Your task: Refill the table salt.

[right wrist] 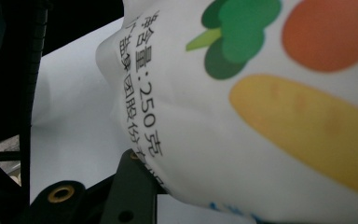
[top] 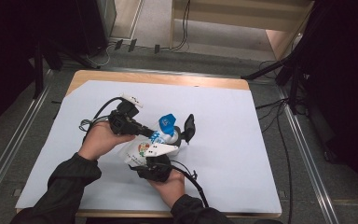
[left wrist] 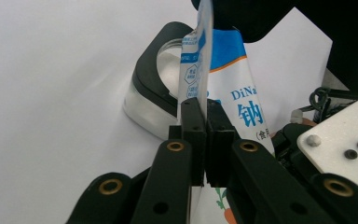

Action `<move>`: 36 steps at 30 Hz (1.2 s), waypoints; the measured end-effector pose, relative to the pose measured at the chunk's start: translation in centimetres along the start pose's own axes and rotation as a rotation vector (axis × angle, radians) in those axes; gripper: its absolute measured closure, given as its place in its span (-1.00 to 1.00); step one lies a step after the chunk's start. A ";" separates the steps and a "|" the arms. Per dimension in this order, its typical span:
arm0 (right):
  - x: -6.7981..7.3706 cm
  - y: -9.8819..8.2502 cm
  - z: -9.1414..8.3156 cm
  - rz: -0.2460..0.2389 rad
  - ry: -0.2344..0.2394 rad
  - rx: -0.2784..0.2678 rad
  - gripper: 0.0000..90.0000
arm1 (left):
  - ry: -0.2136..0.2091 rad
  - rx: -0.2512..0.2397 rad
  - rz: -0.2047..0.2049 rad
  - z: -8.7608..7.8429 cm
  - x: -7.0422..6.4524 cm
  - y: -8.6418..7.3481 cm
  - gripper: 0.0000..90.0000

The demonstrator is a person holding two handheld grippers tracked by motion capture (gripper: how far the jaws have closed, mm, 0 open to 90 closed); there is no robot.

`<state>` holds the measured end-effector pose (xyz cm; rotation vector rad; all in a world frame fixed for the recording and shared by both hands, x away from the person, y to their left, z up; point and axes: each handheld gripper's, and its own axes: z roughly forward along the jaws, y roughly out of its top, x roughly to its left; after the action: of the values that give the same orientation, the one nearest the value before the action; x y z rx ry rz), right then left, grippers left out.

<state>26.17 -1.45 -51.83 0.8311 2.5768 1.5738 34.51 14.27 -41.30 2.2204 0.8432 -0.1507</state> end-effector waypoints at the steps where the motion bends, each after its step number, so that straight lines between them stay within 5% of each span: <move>1: 0.0 0.0 0.0 -0.001 -0.001 0.000 0.60 | -0.002 -0.006 0.001 0.0 0.1 0.0 0.97; 26: -0.4 -1.3 0.2 0.021 -0.038 0.012 0.55 | -0.035 -0.068 0.040 -1.3 0.2 -1.8 1.00; 36: -0.2 -1.2 0.2 -0.005 -0.067 0.004 0.55 | -0.056 -0.082 0.072 -1.1 -0.4 -1.5 1.00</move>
<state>25.90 -1.82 -53.00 0.8615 2.5351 1.5125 33.13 15.59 -41.32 2.1565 0.7259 -0.1409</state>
